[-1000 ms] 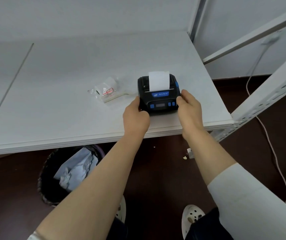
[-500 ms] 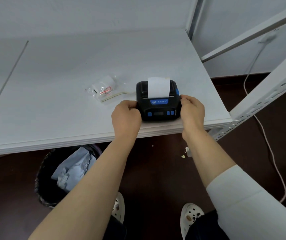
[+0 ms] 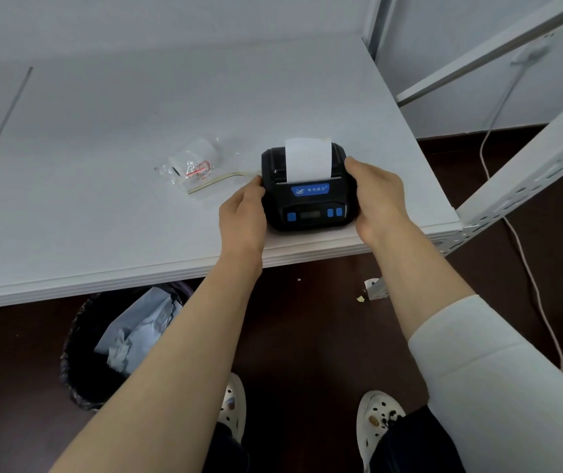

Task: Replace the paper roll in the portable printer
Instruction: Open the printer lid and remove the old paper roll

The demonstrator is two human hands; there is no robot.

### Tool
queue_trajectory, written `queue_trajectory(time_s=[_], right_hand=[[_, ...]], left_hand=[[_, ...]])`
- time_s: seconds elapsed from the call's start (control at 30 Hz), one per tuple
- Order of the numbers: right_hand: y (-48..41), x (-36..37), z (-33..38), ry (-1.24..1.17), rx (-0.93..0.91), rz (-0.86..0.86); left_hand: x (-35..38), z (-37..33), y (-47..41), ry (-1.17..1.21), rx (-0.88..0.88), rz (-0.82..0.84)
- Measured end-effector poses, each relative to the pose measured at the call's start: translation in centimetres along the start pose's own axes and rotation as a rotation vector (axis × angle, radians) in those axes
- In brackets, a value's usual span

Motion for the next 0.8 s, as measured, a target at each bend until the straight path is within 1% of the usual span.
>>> queue_trajectory(time_s=[0.23, 0.43, 0.8], right_hand=[[-0.24, 0.21, -0.34, -0.039, 0.034, 0.047], [-0.49, 0.21, -0.6, -0.117, 0.077, 0.07], [-0.55, -0.32, -0.67, -0.166, 0.108, -0.005]], left_hand=[[0.33, 0.16, -0.31, 0.017, 0.065, -0.012], [0.19, 0.6, -0.57, 0.01, 0.06, -0.022], [0.32, 0.43, -0.73, -0.063, 0.122, -0.019]])
Point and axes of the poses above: each hand's wrist, its own y-axis away from the middle knuckle, its own x-axis out of the palm, z = x × y, the point moved 8 cm from there along -y, towards the middle knuckle, and after that the axes turned 14 degrees about x, right-handed, at the moved point
